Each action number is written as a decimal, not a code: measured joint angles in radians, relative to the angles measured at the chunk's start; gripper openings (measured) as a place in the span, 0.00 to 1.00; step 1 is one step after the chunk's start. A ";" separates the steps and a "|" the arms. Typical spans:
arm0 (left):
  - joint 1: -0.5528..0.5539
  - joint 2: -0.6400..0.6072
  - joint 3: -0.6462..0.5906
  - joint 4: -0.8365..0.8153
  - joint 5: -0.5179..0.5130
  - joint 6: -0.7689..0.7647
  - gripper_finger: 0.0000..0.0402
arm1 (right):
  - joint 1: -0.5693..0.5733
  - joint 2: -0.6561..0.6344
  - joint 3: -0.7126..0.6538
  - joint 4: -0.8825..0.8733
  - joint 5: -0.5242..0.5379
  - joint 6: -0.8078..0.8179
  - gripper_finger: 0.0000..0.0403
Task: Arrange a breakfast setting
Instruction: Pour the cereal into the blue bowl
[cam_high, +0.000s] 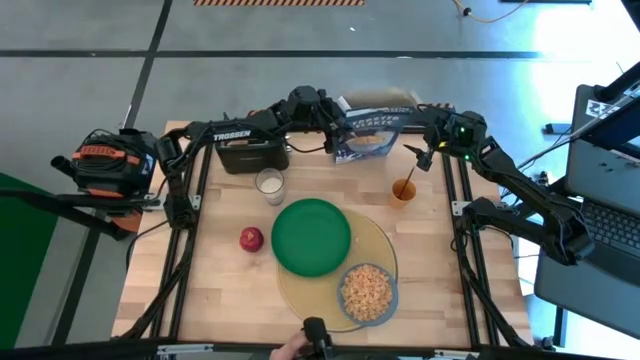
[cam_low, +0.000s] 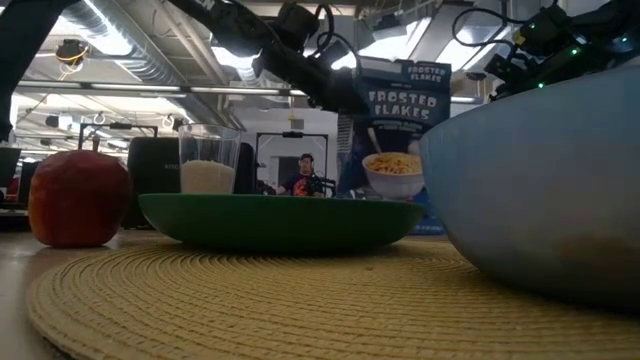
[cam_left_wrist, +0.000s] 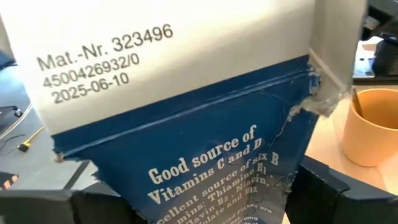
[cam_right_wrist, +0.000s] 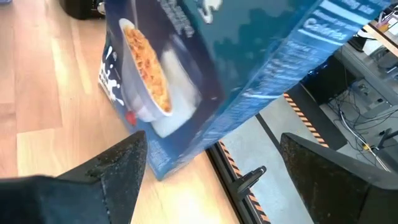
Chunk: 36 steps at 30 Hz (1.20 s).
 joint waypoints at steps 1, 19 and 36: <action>0.000 0.000 0.000 0.000 0.000 -0.002 0.63 | 0.000 0.000 0.000 0.001 0.000 0.000 0.85; 0.002 0.000 0.002 -0.032 0.077 -0.011 0.63 | 0.000 0.016 -0.001 0.103 0.100 0.009 0.85; 0.005 0.001 0.002 -0.020 0.065 -0.014 0.63 | 0.000 0.169 -0.038 0.375 0.322 -0.010 0.85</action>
